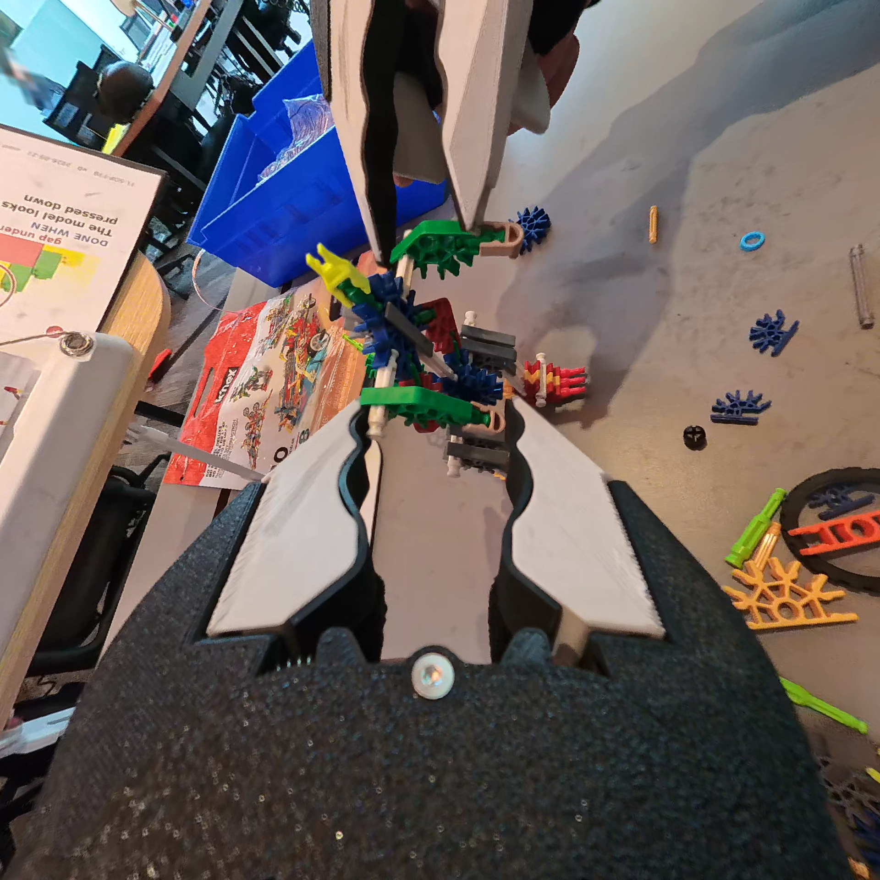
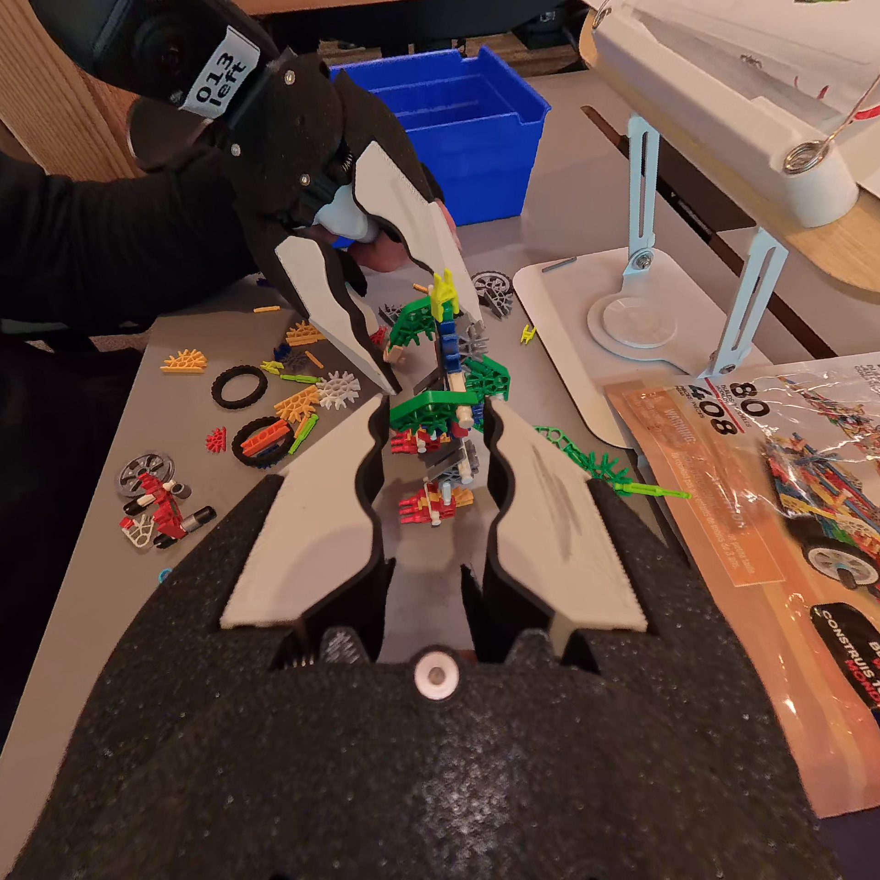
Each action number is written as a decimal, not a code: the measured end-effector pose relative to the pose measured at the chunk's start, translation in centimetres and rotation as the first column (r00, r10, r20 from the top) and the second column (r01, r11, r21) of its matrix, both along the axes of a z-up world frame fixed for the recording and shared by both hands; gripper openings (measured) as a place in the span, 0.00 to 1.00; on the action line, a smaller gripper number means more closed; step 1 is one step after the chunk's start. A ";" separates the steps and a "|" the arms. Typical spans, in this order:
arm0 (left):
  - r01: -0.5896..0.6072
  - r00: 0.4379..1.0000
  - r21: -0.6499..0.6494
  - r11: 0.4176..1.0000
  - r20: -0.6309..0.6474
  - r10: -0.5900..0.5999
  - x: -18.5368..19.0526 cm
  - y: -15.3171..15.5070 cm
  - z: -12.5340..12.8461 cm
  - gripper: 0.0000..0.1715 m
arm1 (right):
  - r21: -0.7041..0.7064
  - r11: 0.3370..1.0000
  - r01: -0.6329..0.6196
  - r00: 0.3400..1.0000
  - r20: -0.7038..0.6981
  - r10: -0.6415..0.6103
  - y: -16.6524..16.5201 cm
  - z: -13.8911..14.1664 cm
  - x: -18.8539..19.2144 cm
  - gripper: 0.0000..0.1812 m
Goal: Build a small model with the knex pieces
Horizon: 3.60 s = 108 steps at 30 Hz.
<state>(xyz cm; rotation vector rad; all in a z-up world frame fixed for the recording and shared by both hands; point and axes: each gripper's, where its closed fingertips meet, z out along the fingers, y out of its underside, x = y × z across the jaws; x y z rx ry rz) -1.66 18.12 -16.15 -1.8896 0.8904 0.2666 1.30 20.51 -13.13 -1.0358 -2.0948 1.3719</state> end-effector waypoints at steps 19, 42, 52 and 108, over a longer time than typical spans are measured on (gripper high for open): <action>0.007 0.999 -0.014 1.000 0.033 -0.006 0.3 -0.1 0.0 0.30 | 0.062 0.998 -0.009 1.000 0.027 0.007 0.0 -1.2 0.1 0.21; -0.006 1.000 -0.007 1.000 0.017 0.006 0.1 0.1 0.0 0.30 | 0.086 0.996 -0.009 0.999 0.042 0.006 -0.2 -1.7 0.1 0.21; 0.002 0.989 -0.057 0.998 0.147 0.007 0.6 0.0 0.2 0.30 | 0.084 0.996 -0.007 0.999 0.043 0.003 -0.2 -1.7 0.1 0.21; -0.002 0.992 -0.023 1.000 0.123 0.004 0.8 0.6 -0.1 0.30 | -0.088 0.996 -0.019 0.999 0.049 0.023 -0.7 -2.4 -0.2 0.19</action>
